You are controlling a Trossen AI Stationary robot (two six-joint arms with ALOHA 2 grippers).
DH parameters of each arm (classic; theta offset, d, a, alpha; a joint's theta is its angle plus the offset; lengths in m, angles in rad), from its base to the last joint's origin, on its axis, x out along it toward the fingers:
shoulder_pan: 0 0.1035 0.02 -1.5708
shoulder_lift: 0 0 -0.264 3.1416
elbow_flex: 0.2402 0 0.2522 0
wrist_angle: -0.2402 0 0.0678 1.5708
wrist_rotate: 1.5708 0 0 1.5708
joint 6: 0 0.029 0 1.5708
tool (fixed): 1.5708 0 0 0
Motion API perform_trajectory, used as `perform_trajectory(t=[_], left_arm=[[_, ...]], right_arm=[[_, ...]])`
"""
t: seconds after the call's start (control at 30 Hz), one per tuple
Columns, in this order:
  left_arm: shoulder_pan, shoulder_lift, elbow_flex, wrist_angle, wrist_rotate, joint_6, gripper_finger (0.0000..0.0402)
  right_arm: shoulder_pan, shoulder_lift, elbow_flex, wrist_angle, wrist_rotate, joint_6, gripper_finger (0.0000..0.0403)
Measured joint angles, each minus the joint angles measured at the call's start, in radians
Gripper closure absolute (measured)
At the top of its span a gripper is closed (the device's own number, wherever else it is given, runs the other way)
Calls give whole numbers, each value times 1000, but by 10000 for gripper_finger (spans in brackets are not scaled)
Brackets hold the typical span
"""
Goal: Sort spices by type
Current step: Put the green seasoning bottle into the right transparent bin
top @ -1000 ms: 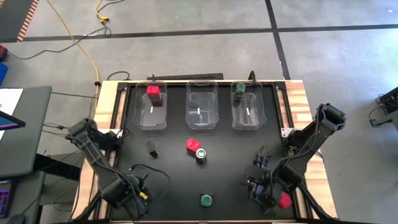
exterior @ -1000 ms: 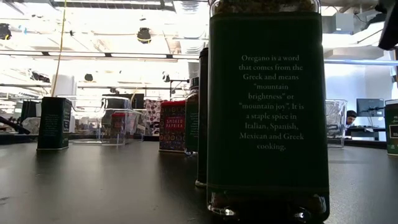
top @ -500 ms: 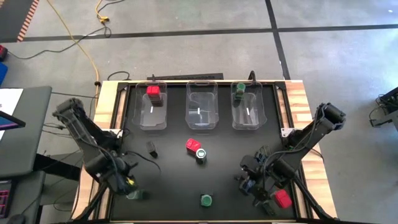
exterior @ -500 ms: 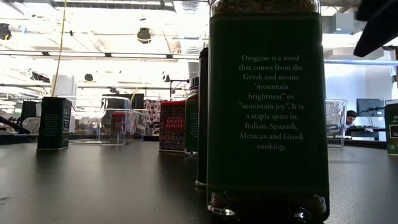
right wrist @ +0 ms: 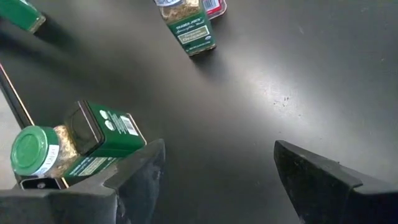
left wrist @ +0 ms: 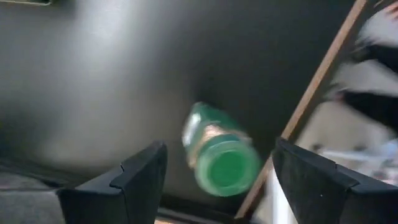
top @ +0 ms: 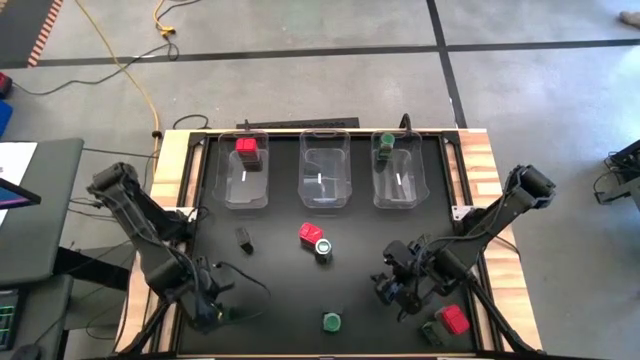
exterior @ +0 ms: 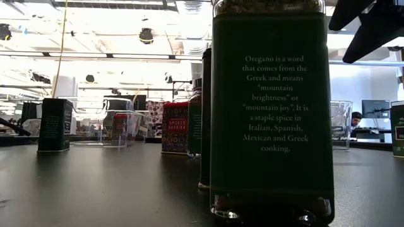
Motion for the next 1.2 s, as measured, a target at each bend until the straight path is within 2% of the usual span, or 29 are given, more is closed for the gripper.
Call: perform_trajectory(t=[0.27,0.67,0.93,1.2], left_arm=[[-30,72,79,-23,6,117,125],[-82,76,78,-19,-6,262,125],[-95,83,78,-18,-48,275,125],[-102,168,77,-10,-34,329,125]], right_arm=[[0,0,0,4,14,8,77],[-14,8,0,5,18,8,77],[-13,11,0,9,17,8,77],[-19,11,0,9,17,8,77]])
